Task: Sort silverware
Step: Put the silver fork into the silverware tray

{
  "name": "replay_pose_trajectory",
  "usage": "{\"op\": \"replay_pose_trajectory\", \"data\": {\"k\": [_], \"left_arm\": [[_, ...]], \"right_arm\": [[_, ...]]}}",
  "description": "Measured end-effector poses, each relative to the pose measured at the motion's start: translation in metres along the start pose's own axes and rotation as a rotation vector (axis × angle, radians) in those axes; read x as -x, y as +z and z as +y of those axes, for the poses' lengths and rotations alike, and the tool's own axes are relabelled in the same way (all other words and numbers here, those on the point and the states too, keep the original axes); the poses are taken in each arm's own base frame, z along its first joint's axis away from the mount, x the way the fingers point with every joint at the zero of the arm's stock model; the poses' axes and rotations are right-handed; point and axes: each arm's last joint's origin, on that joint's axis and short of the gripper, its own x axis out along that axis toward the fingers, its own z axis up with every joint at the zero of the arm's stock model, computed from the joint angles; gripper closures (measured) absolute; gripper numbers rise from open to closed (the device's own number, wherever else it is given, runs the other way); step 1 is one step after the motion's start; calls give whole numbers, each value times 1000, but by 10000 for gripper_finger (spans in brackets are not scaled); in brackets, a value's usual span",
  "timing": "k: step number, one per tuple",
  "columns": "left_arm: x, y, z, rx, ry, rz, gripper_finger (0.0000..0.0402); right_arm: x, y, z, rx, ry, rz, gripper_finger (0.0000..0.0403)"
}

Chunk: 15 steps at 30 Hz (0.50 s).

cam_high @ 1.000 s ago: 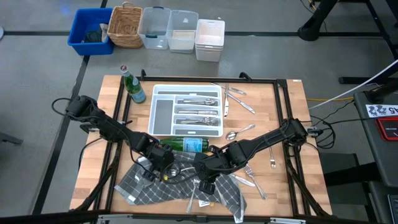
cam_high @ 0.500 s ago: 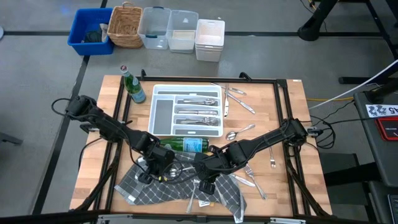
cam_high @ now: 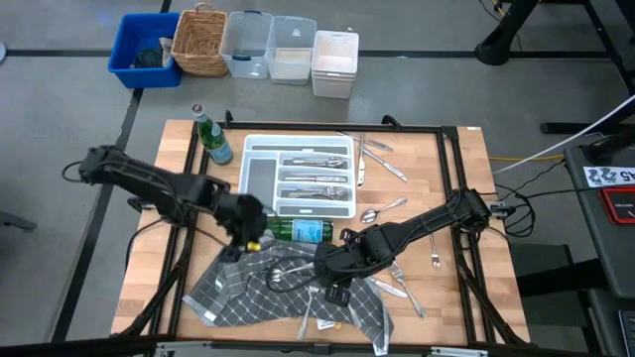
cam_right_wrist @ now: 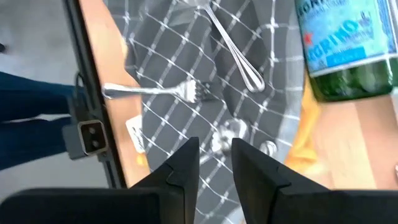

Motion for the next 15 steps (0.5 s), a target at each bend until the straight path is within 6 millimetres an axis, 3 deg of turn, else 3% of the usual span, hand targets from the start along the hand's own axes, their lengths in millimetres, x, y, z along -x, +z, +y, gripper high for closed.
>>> {"op": "replay_pose_trajectory", "data": {"k": [6,15], "left_arm": [[6,11,39,19,217,-108,400],[-23,34,110,-11,367,-194,398]], "right_arm": [[0,-1,-1,60,-12,16,306],[0,-1,-1,77,-9,15,306]]}}
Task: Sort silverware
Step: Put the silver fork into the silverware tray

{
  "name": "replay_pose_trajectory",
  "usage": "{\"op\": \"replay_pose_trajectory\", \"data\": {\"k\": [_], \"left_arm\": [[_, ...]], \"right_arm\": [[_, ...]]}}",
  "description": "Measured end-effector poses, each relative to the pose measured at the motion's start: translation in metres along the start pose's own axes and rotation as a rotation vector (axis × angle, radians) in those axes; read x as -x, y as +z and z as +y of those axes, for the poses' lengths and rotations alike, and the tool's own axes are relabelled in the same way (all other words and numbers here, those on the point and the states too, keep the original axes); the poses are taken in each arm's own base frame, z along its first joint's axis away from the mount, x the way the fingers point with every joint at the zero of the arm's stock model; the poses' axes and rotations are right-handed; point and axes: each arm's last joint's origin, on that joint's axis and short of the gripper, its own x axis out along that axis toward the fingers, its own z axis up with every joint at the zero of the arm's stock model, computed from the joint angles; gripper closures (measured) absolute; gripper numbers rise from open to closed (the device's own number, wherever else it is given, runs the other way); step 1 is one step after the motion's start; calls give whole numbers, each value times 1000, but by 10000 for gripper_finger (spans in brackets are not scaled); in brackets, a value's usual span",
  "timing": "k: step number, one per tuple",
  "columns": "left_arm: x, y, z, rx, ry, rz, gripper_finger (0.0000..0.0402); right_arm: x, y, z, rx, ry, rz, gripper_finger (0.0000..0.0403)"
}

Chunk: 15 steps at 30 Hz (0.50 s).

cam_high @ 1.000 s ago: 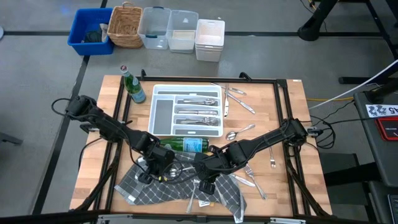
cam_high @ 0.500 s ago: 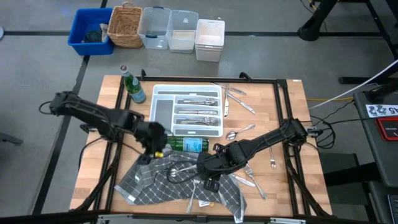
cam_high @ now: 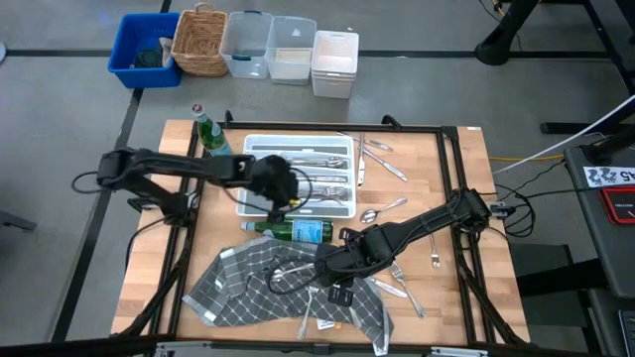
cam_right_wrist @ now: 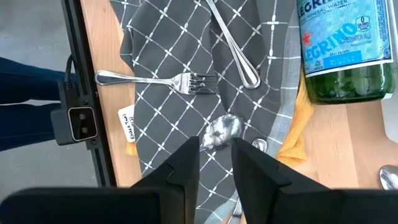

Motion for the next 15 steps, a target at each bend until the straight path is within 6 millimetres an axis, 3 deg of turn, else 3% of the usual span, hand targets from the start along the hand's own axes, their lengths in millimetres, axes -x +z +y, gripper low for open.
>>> {"op": "replay_pose_trajectory", "data": {"k": [7,15], "left_arm": [[-46,-17,29,5,38,114,399],[-73,-36,54,60,65,200,398]], "right_arm": [[0,0,0,0,1,0,306],[0,0,0,0,2,0,306]]}}
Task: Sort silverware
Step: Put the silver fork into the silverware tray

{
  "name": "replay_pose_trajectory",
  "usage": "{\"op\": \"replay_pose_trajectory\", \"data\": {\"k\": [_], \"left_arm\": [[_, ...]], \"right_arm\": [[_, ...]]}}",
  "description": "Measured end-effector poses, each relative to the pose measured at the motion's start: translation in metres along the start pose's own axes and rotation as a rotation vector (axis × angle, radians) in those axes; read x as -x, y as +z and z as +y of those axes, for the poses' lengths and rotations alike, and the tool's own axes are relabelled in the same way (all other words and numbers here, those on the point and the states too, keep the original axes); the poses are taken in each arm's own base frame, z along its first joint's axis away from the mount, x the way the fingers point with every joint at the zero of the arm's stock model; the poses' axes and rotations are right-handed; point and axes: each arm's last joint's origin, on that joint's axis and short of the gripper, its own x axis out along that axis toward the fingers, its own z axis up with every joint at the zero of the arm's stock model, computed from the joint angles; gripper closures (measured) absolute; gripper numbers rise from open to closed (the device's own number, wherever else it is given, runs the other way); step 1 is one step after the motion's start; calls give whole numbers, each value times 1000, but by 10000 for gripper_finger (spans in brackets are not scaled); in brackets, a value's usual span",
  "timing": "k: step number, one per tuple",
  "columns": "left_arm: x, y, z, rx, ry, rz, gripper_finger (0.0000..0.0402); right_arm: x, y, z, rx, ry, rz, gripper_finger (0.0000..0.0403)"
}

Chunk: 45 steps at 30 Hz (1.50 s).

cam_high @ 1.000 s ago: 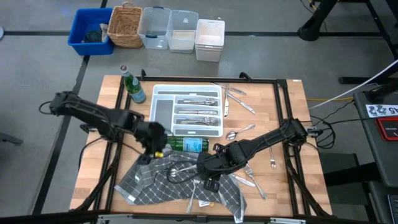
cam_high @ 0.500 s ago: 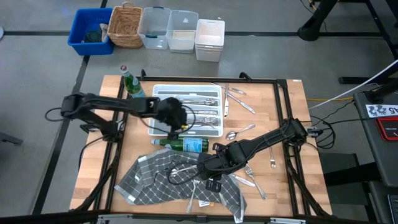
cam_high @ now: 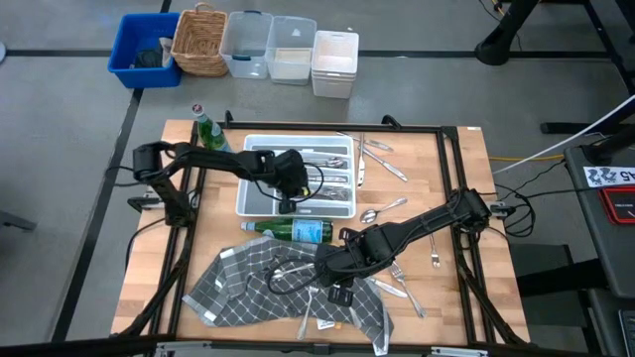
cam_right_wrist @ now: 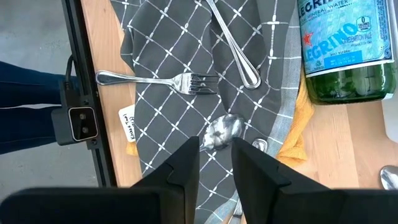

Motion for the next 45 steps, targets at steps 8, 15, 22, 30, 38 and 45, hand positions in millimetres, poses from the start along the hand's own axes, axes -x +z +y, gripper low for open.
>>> {"op": "replay_pose_trajectory", "data": {"k": [8,15,22,30,38,45], "left_arm": [[-7,-5,3,17,-4,43,365],[-4,-7,2,84,3,65,290],[34,-5,-5,135,-27,65,285],[97,-11,-32,127,-86,43,298],[148,-20,-61,149,-146,-77,299],[177,-27,-84,151,-225,-157,301]], "right_arm": [[0,2,-1,-8,-43,-42,306],[0,5,-3,-92,-49,-73,306],[0,13,-5,-133,0,-109,306],[0,20,-9,-184,30,-130,306],[-18,24,-10,-200,-12,-123,306],[-57,23,-9,-178,-32,-14,306]]}}
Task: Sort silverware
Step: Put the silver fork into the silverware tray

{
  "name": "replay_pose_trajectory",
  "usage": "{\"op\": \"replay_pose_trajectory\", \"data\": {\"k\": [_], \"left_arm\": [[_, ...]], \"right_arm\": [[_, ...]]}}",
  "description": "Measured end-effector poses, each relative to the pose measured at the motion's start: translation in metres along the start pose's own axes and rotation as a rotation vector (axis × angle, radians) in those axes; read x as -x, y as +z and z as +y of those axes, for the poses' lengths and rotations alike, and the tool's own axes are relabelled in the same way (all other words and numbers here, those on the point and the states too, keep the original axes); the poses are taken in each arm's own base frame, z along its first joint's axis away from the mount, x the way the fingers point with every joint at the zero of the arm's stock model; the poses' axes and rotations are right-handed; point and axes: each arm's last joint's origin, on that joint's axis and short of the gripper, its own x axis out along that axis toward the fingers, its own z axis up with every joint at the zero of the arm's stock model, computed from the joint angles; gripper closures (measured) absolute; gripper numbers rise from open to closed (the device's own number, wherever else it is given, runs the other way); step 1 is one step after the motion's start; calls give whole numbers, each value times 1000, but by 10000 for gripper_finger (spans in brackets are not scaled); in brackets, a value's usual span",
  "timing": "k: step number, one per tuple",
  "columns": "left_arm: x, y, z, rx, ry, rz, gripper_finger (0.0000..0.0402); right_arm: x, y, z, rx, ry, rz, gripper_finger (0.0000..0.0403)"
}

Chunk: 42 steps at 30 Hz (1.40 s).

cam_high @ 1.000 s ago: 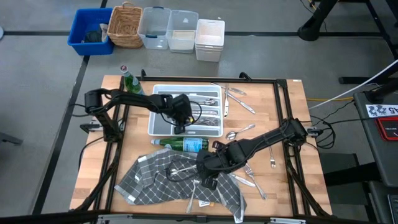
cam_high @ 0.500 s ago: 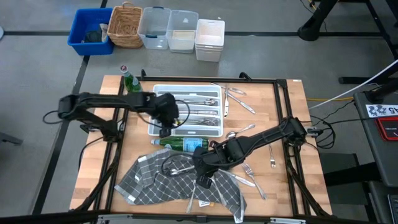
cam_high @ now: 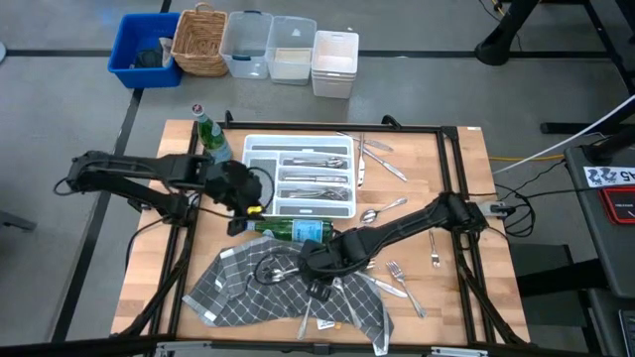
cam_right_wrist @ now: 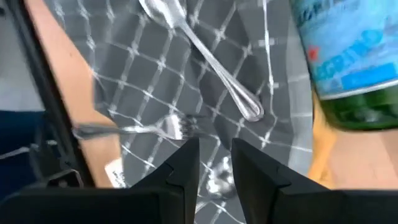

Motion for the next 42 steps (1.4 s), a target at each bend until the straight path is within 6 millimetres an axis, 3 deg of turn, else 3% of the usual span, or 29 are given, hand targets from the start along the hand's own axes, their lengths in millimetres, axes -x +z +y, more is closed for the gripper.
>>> {"op": "replay_pose_trajectory", "data": {"k": [6,20,24,32,42], "left_arm": [[6,-5,-15,-10,-53,-7,302],[6,-15,-37,-70,-124,49,302],[6,-16,-41,-83,-136,53,302],[6,-17,-43,-92,-142,57,302],[6,-17,-43,-100,-135,54,302]], "right_arm": [[-17,-1,0,4,-21,33,306],[-19,-1,1,-103,-8,40,306],[-22,-1,2,-118,-5,54,306],[-48,-1,1,-158,-65,43,306],[-49,1,3,-158,-25,45,306]]}}
